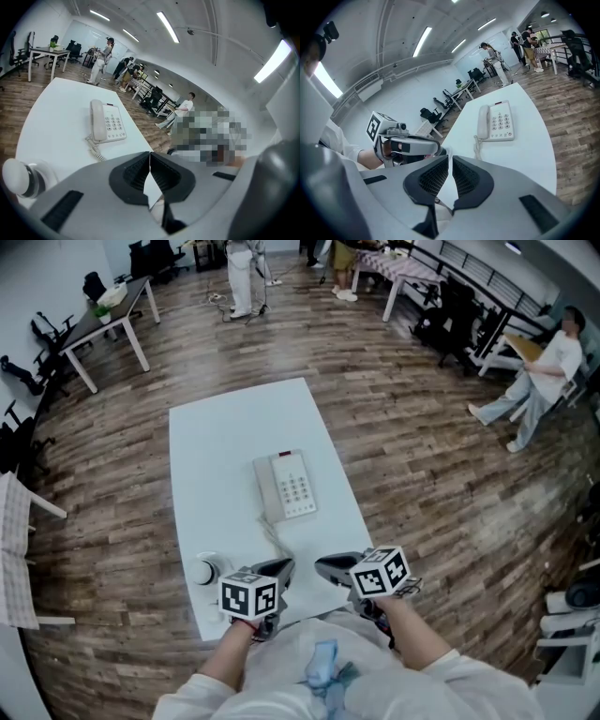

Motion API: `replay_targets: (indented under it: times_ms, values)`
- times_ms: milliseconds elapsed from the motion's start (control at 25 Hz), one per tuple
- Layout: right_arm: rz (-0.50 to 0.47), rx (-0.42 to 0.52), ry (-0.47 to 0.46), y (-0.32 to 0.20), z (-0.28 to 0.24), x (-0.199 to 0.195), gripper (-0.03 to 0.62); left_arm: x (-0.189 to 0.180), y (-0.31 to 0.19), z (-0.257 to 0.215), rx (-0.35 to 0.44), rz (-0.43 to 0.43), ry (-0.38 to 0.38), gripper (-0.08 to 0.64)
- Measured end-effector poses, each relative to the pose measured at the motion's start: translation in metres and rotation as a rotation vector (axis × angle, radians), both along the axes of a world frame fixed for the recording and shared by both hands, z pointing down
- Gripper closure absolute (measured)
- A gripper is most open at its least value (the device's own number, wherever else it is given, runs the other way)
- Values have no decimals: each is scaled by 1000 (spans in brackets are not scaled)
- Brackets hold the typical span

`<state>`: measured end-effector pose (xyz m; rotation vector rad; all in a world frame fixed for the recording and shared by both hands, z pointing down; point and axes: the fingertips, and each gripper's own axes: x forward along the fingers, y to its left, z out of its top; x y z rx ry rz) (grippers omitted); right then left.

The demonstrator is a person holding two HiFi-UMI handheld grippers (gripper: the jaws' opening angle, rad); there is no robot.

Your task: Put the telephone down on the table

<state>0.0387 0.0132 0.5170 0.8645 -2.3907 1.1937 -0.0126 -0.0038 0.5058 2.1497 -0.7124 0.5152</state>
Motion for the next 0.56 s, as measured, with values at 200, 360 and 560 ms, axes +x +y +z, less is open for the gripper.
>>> replay_targets:
  times_ms: [200,360,560]
  values:
    - [-10,-2,2,-4,-1,2,543,4,-3,1,-5,0,5,555]
    - [-10,-5,-4,-6,-1,3,542,6,-5,2,-10,-2,6,555]
    - [-9,-9,0,-9,1,3,543,5,-8,4,-17,-5,8,555]
